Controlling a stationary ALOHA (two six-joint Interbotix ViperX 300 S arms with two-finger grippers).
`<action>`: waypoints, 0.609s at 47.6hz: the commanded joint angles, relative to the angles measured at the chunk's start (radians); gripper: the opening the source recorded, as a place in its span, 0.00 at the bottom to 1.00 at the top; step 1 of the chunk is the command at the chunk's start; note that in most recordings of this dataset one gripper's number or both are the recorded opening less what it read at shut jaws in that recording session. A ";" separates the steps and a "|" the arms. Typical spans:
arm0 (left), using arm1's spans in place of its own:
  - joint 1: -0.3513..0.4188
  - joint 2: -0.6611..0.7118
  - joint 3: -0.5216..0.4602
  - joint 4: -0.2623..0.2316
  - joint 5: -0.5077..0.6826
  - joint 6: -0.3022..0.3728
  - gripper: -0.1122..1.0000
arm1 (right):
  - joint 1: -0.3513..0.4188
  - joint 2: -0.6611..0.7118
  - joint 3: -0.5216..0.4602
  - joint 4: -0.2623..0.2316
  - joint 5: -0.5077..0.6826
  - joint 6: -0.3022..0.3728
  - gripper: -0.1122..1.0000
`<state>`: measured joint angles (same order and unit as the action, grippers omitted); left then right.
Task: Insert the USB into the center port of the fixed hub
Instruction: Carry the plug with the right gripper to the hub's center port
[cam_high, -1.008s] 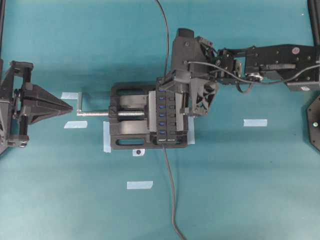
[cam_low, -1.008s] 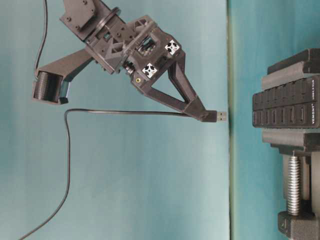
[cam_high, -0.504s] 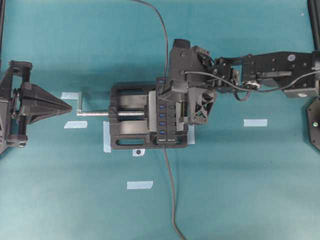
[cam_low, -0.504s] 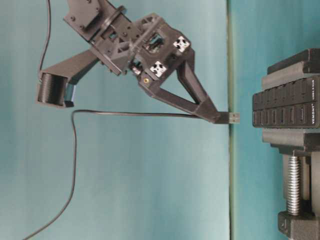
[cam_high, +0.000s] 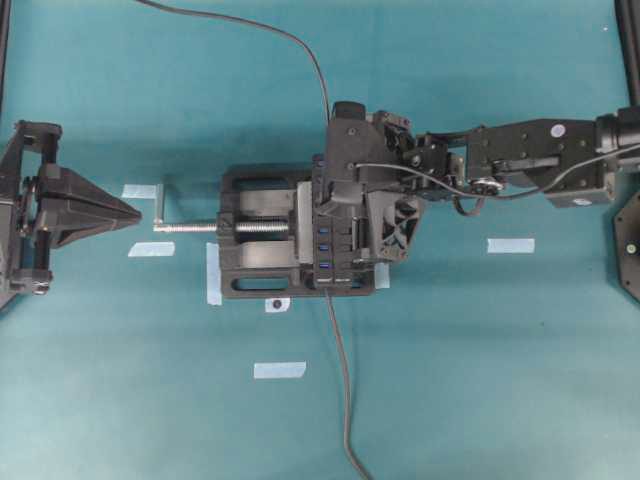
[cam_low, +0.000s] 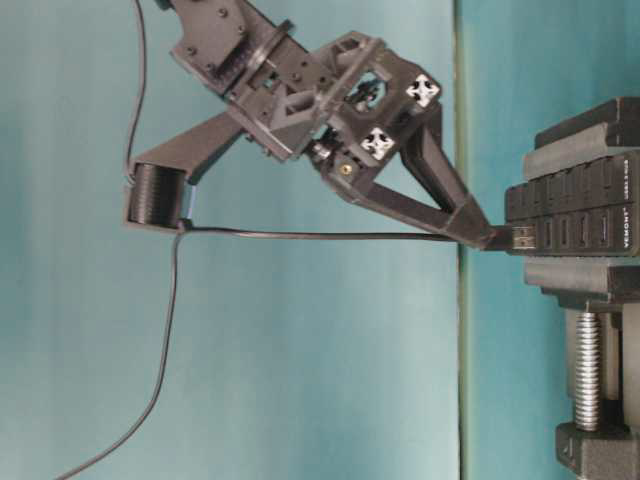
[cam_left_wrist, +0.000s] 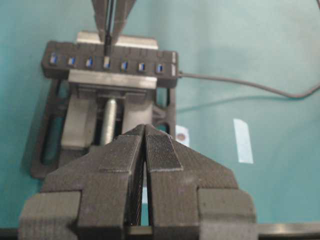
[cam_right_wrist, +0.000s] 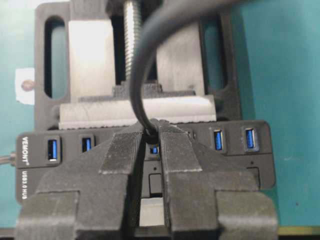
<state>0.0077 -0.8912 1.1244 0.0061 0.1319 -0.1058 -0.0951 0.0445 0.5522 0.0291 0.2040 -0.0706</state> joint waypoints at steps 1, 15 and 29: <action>0.000 0.003 -0.015 0.003 -0.005 -0.002 0.11 | 0.005 -0.012 -0.015 0.002 -0.008 0.011 0.17; 0.002 0.003 -0.017 0.002 -0.005 -0.003 0.11 | 0.003 -0.005 -0.012 0.002 -0.008 0.011 0.17; 0.000 0.003 -0.018 0.003 -0.005 -0.003 0.11 | 0.000 -0.002 -0.011 0.002 0.000 0.011 0.17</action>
<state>0.0077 -0.8912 1.1244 0.0077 0.1335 -0.1074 -0.0966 0.0552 0.5522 0.0291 0.2071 -0.0706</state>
